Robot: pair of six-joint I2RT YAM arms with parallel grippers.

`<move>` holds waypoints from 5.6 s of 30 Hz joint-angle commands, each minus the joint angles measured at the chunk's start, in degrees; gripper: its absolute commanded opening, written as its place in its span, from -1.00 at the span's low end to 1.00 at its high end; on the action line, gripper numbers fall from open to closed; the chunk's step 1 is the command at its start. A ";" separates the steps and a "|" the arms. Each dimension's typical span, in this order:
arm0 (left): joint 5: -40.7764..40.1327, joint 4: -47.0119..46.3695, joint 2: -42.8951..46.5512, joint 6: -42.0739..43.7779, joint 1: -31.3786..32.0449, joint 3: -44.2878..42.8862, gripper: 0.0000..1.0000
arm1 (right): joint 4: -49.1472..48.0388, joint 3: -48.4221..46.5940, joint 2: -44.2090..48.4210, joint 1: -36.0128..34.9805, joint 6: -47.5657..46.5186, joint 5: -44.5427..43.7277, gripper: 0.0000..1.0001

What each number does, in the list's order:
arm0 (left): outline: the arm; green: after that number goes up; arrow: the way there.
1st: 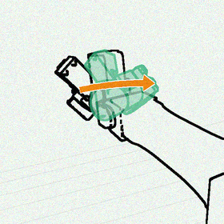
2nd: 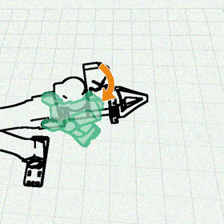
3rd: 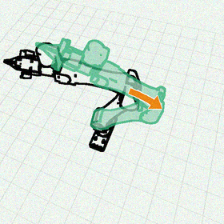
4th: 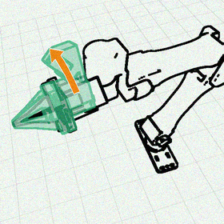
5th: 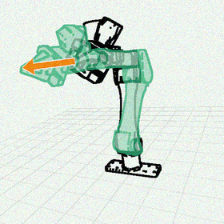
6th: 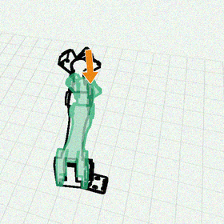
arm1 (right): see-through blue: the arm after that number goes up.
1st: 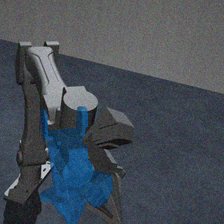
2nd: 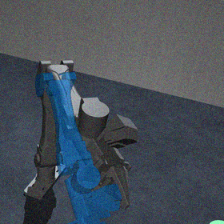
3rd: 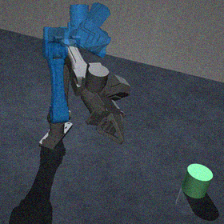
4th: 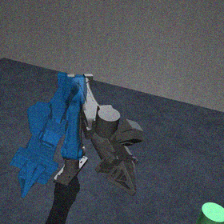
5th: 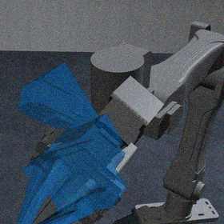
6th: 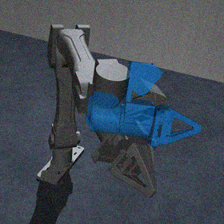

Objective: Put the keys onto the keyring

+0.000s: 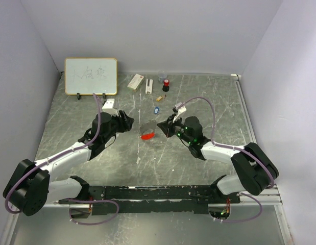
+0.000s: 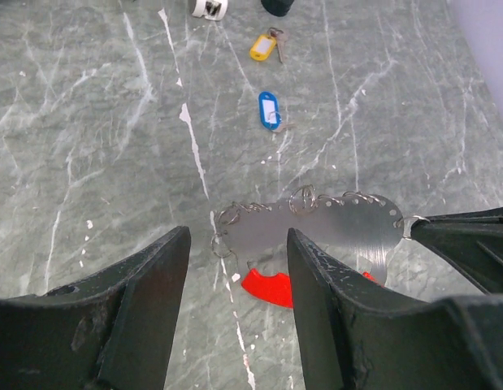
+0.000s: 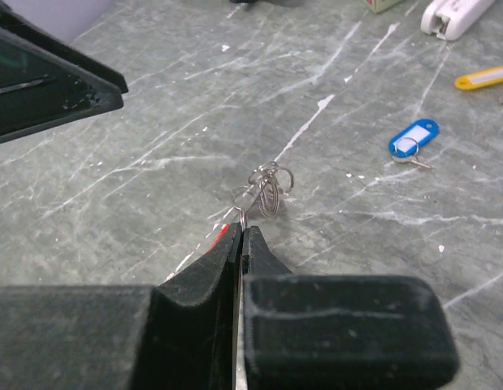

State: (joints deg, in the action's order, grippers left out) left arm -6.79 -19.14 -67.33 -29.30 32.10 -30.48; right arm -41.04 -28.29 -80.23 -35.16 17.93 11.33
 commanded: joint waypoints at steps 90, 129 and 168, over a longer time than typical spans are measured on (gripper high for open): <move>17.26 -20.12 -10.06 17.33 6.60 -6.54 0.21 | 1.77 -14.20 3.49 0.70 -3.72 10.04 -1.00; 7.37 -22.18 -11.45 20.42 10.86 -7.49 -0.25 | 2.90 -10.82 4.54 0.53 0.15 8.36 -1.00; 5.10 -24.99 -8.72 23.64 11.05 -4.26 -0.87 | 7.44 -5.39 11.88 0.14 0.01 1.99 -0.35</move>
State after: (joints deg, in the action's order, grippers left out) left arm -0.89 -41.08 -77.91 -7.40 43.18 -35.35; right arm -34.76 -34.57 -70.91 -34.89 18.59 16.47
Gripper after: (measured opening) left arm 0.075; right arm 0.312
